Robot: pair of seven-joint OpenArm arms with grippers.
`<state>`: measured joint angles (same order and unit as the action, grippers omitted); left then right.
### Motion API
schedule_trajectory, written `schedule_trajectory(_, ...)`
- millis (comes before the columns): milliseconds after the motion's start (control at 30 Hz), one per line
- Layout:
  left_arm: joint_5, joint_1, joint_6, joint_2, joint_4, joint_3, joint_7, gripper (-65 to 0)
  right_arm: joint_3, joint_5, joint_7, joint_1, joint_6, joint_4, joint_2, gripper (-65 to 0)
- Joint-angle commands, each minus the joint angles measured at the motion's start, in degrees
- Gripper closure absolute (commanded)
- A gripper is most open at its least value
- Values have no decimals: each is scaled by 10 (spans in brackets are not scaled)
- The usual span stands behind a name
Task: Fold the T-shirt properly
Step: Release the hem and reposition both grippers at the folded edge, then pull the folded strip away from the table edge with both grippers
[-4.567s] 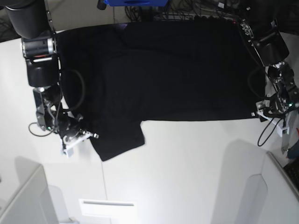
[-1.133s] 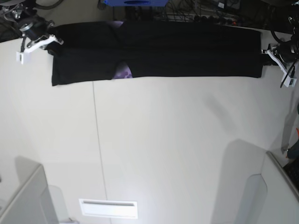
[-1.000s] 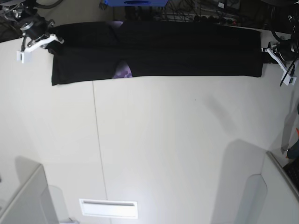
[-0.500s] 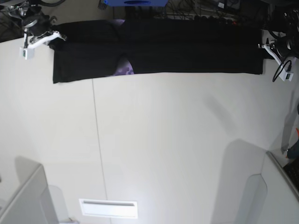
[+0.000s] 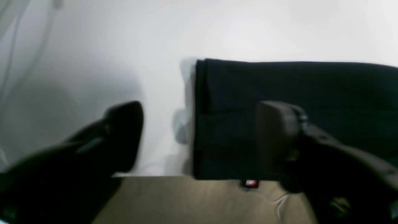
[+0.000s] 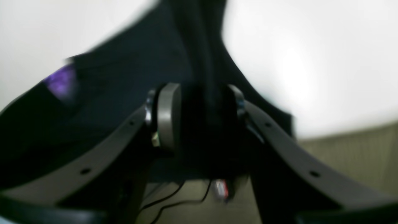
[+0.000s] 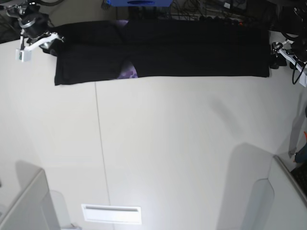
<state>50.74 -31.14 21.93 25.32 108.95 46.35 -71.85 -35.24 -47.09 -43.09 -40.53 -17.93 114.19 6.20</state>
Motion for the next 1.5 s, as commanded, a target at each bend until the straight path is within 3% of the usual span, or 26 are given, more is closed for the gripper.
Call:
schedule_trajectory(0,5,-1,2,2,6,-6,3,-341,-1,-8,16,-4,-29,11,3,-159)
schedule_trajectory(67,1,0,2,-10,3,-31,6,-105,-1,-4,13,-1,-84,10,-4,-17)
schedule_trajectory(100,1,0,2,-13,-4,-43,7,0,-1,-4,7,6,-98,8,-8,0)
schedule_trajectory(267,0,27,-3,-19,-89,-99,24,0,-1,25,-54,62,-86,-35,-11,0)
schedule_trajectory(567,-4,84,-4,-16,-224,-169,81,0,29,227,-82,189,-86,-165,-33,0)
schedule_trajectory(667,-62,110,-24,-20,-231,-176,85,0,30,259,-76,236,-86,-226,-47,0)
schedule_trajectory(800,-130,155,-25,-34,-236,-172,81,0,34,295,-50,298,-82,-263,-49,0)
schedule_trajectory(967,-150,197,-25,-33,-236,-171,81,0,29,350,-49,377,-82,-301,-60,0)
schedule_trajectory(1067,-150,223,-26,-33,-236,-171,80,0,29,381,-50,403,-81,-301,-69,0)
schedule_trajectory(1133,-150,235,-26,-33,-236,-171,80,0,28,398,-50,411,-63,-295,-83,0)
schedule_trajectory(1300,-143,242,-25,-32,-209,-151,79,0,34,404,-50,393,-48,-232,-92,0)
schedule_trajectory(1467,-57,225,-24,-32,-184,-69,74,0,54,404,-66,368,-51,-129,-110,0)
